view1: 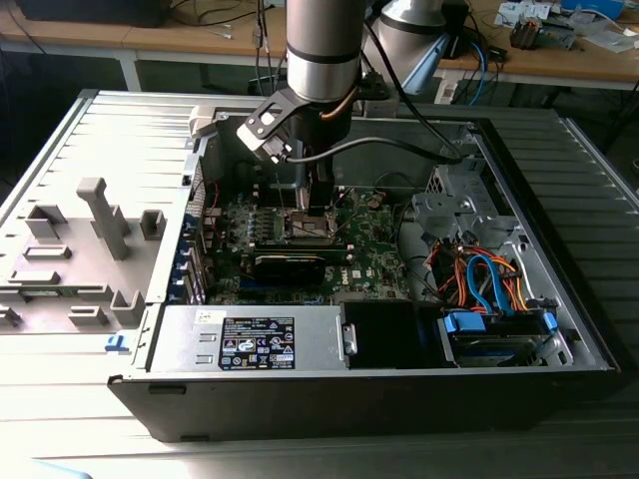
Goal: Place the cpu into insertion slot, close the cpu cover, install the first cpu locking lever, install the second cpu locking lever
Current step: 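Place the cpu into insertion slot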
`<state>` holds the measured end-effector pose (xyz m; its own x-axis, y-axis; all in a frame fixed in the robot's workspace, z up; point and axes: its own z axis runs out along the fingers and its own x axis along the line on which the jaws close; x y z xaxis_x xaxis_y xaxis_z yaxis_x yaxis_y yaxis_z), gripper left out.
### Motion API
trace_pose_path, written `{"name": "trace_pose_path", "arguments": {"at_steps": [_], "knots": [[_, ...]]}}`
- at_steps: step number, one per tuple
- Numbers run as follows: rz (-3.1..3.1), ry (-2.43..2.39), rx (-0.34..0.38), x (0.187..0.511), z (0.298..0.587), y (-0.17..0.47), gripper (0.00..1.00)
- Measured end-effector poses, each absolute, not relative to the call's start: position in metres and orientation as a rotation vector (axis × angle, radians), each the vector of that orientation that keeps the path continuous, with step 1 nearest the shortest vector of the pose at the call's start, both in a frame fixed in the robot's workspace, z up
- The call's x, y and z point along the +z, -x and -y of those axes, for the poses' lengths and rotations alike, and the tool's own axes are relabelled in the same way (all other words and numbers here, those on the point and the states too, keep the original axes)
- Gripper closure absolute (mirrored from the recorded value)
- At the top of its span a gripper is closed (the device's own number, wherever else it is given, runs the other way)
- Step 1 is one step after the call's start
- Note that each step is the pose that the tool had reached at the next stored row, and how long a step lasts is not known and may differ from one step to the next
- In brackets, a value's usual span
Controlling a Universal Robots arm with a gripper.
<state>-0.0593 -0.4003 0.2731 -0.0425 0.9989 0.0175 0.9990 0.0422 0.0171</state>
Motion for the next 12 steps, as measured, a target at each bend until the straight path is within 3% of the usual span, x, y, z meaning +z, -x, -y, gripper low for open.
{"name": "trace_pose_path", "arguments": {"at_steps": [12], "knots": [[2.267,2.173,-0.039,0.2696,0.3999,0.0593,0.45]]}}
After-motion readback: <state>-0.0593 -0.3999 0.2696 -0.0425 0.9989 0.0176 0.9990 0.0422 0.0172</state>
